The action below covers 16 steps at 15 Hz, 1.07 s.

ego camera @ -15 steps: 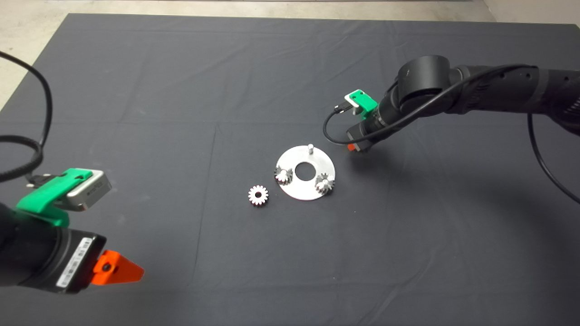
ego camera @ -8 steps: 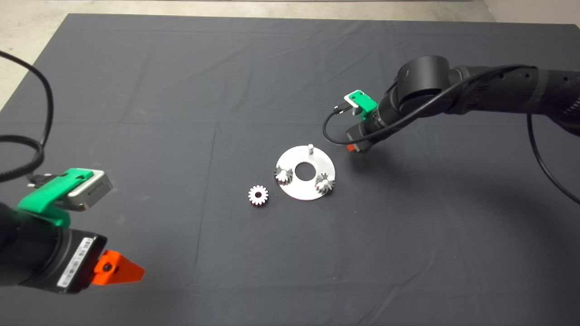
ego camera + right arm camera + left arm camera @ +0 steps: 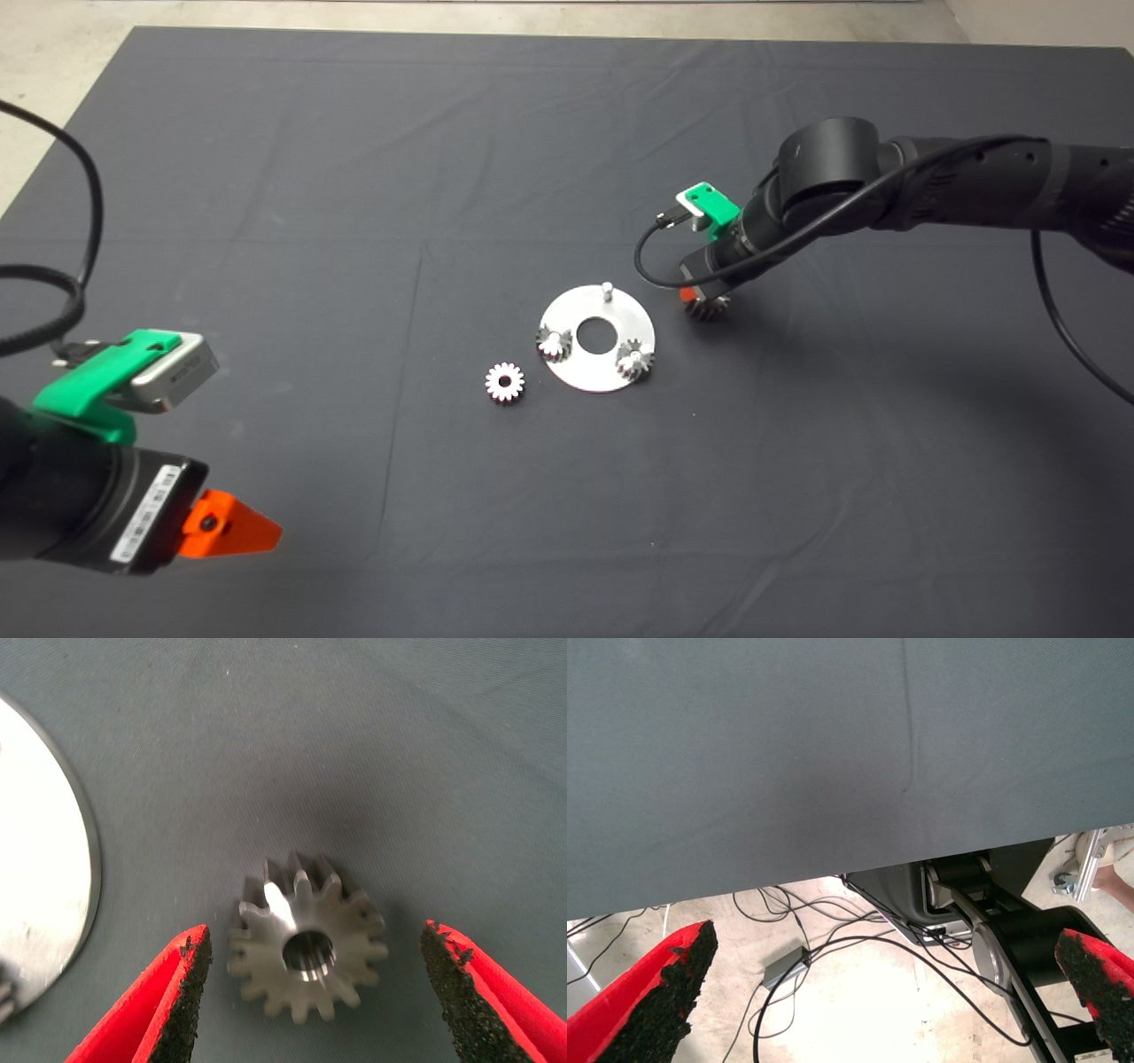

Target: Remove an incorrectly installed larger gear and replace it with the correct smaller gear

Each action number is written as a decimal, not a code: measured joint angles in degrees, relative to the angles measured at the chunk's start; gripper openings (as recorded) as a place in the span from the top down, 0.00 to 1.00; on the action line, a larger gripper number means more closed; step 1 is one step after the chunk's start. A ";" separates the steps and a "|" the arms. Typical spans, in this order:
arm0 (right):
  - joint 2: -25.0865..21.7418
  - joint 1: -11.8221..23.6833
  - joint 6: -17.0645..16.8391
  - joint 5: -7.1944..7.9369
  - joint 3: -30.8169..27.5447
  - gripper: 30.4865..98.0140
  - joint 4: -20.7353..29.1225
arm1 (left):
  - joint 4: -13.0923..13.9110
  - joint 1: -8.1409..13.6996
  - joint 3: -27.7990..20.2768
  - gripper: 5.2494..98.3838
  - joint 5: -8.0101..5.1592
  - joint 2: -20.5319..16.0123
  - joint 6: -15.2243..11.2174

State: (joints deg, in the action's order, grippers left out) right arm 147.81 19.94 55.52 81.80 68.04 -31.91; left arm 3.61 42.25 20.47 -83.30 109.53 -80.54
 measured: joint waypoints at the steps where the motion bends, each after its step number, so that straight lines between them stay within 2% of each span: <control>1: -0.56 0.75 0.00 0.34 -1.35 0.52 0.05 | 0.00 0.00 0.00 0.00 0.51 0.18 -0.01; 2: -1.13 2.26 0.02 0.58 -2.65 0.46 0.34 | -0.14 0.00 -0.19 0.00 0.91 0.54 -0.02; 4: -2.38 6.74 0.06 0.67 -4.79 0.44 3.80 | -0.22 0.00 -0.68 0.00 1.52 1.11 1.02; 6: -4.88 11.52 0.18 0.77 -7.37 0.41 12.31 | -1.94 0.00 -0.73 0.00 2.41 0.91 3.12; 9: -9.52 17.05 1.72 0.95 -14.75 0.29 27.22 | -9.30 0.00 -0.85 0.00 4.08 0.78 3.34; 11: -13.88 20.56 5.45 0.99 -24.29 0.28 34.41 | -14.05 -0.02 -0.93 0.00 4.55 0.77 3.25; 13: -18.51 22.63 10.67 0.93 -34.26 0.23 38.27 | -17.33 -0.22 -1.05 0.00 4.96 0.56 1.52; 14: -20.92 23.38 13.20 1.04 -38.38 0.23 39.02 | -20.35 -1.06 -1.15 0.00 4.91 0.45 -0.25; 15: -23.15 24.40 15.58 1.21 -41.84 0.17 39.29 | -23.37 -1.88 -1.21 0.00 4.88 0.41 -1.62; 16: -24.76 25.42 17.42 1.21 -44.06 0.15 39.52 | -27.93 -3.28 -1.26 0.00 4.80 0.28 -3.11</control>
State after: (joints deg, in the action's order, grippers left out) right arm 123.05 45.37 72.94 83.02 23.98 7.61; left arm -24.32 38.97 19.21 -78.50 109.81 -83.65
